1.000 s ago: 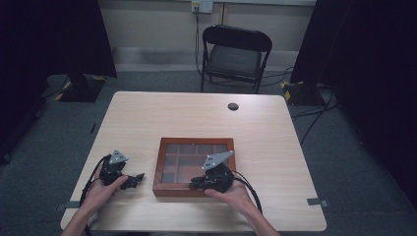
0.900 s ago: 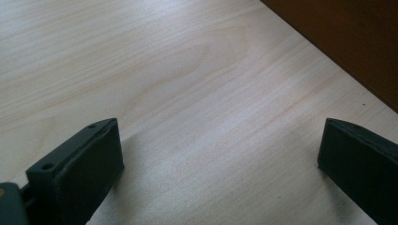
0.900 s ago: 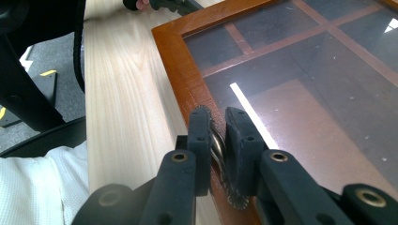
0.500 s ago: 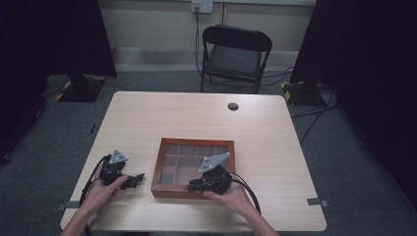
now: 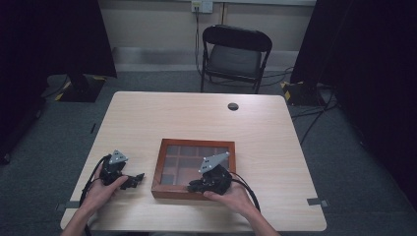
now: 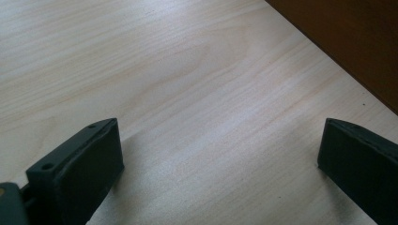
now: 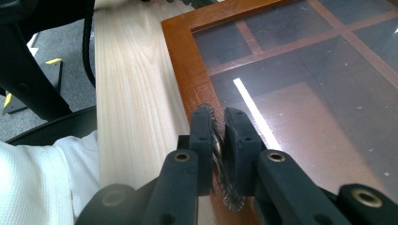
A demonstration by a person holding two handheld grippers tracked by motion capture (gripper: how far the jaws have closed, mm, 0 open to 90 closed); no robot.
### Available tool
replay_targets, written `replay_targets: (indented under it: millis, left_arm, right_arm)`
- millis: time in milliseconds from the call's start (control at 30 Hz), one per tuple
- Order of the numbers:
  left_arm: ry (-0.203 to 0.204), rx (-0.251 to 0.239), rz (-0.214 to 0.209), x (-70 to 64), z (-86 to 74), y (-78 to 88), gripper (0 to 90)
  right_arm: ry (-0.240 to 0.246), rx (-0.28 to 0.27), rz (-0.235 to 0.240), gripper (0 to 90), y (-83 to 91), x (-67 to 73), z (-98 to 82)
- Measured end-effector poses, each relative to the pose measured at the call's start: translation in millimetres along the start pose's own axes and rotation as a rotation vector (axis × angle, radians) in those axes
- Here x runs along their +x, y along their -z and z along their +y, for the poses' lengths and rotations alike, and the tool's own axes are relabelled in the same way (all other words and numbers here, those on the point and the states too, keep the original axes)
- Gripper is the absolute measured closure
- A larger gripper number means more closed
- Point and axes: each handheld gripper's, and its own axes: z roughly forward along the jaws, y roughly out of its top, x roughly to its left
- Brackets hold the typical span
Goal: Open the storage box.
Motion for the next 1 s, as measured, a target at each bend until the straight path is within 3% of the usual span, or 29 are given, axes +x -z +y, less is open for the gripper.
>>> replay_targets:
  millis: [1000]
  left_arm:
    - [-0.001, 0.001, 0.0, 0.1, 0.0, 0.0, 0.0]
  right_arm:
    - [0.009, -0.019, 0.016, 82.7, 9.9, -1.4, 9.7]
